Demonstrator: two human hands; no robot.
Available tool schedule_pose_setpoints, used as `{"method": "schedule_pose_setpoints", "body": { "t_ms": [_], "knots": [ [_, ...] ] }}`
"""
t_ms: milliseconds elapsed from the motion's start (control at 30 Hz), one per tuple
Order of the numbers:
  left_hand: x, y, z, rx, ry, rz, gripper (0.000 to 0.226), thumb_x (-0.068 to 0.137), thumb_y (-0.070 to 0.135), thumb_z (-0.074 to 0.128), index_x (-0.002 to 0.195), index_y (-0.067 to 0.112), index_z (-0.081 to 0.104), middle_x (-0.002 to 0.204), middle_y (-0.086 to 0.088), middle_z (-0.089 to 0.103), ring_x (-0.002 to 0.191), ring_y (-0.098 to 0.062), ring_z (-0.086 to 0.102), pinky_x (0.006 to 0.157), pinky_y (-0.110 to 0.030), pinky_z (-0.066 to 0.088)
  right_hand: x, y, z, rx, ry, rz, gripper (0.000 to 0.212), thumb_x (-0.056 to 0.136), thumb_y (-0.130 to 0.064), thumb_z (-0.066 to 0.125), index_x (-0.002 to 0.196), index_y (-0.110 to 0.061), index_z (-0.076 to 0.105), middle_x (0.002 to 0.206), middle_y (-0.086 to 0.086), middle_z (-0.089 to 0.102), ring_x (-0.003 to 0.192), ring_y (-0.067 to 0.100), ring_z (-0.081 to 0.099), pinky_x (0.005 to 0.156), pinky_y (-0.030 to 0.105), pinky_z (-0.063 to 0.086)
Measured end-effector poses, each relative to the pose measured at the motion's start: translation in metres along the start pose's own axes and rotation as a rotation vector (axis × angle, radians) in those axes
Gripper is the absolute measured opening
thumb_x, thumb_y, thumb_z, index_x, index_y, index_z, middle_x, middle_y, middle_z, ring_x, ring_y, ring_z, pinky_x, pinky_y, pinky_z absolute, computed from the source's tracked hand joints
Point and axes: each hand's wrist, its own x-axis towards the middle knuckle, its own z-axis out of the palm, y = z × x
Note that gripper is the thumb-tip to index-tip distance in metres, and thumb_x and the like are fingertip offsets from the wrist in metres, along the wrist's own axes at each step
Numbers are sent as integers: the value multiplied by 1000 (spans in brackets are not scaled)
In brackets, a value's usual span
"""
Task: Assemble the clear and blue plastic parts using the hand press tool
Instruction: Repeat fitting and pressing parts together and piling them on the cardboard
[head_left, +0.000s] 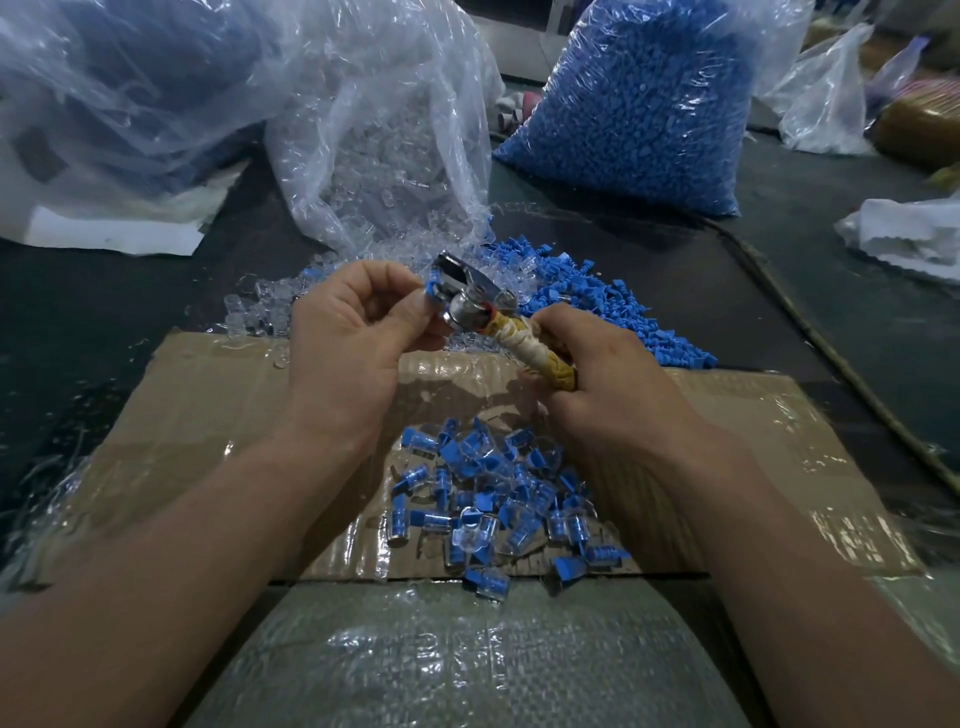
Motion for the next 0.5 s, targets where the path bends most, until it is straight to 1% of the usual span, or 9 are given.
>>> {"method": "schedule_pose_setpoints", "body": {
  "t_ms": [300, 400, 500],
  "knots": [
    [0, 0, 0, 23, 13, 0, 12, 82, 0, 59, 78, 11, 58, 66, 3, 64, 61, -8, 63, 60, -16, 51, 1, -1, -2, -10, -7, 15, 23, 81, -16, 62, 90, -27, 45, 75, -17, 43, 70, 2, 42, 57, 22, 28],
    [-1, 0, 1, 48, 9, 2, 11, 82, 0, 59, 78, 10, 58, 70, -2, 63, 61, -7, 62, 60, -16, 51, 2, 0, 0, -19, -6, 15, 24, 80, -14, 62, 89, -28, 44, 75, -17, 43, 70, -1, 41, 56, 22, 28],
    [-1, 0, 1, 39, 13, -10, 10, 82, 0, 59, 78, 9, 58, 72, -5, 63, 62, -9, 62, 60, -16, 51, 3, 0, 0, -23, -1, 15, 25, 80, -16, 63, 89, -29, 44, 74, -17, 43, 69, 3, 43, 57, 24, 29]
  ]
}}
